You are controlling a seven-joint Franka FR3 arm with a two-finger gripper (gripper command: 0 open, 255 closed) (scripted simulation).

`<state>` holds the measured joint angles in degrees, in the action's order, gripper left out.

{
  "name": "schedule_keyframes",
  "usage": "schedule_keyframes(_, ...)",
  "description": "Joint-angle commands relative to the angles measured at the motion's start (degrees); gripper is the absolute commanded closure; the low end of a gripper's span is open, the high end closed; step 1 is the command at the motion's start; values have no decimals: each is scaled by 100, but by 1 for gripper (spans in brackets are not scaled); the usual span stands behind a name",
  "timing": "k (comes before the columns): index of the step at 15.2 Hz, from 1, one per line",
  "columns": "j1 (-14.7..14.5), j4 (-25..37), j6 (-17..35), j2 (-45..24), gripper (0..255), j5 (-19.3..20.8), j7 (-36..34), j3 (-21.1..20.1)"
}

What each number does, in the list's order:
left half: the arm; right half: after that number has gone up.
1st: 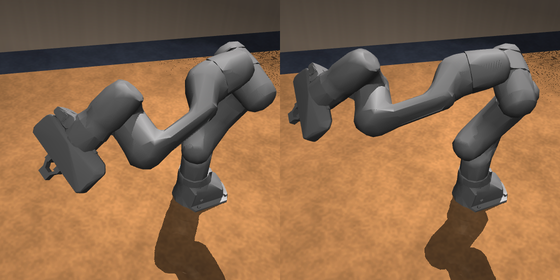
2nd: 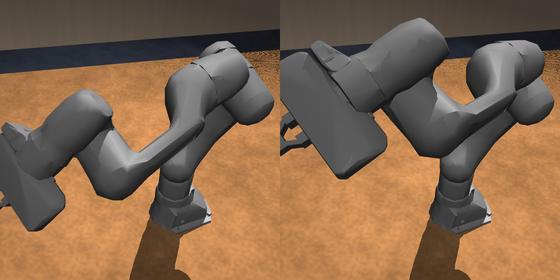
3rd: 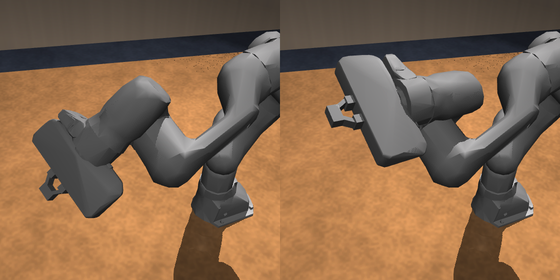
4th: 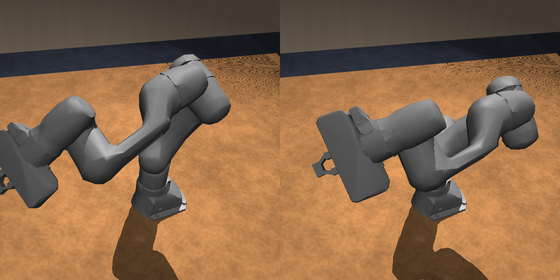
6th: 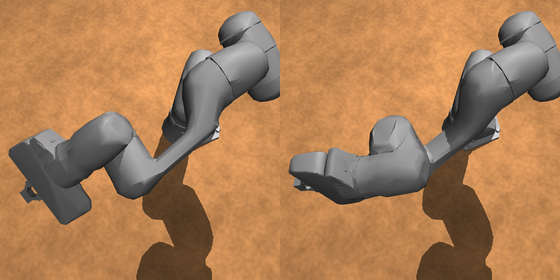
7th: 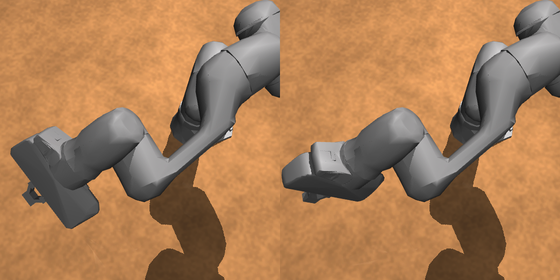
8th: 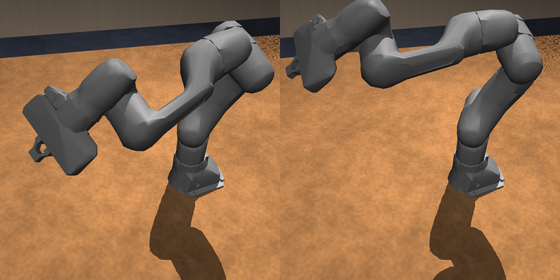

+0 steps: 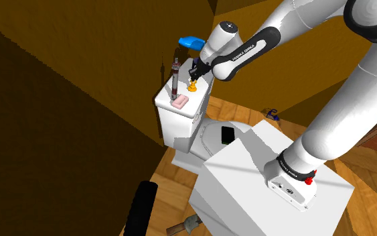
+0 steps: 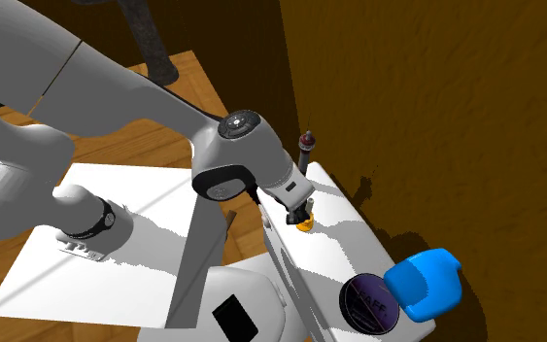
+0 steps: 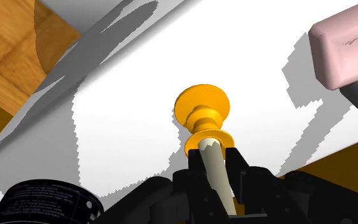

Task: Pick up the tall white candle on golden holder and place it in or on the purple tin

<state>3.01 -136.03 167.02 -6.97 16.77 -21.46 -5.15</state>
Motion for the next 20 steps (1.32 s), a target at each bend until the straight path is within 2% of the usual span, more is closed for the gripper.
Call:
schedule_keyframes(1,0,-1,-1,-1,255,0,0,0)
schedule_keyframes(3,0,0,0,-2,255,1,0,0)
schedule_keyframes(11,62,105,-583,488,255,-512,437,-145)
schedule_keyframes(20,40,339,-1264,949,255,-878,751,-174)
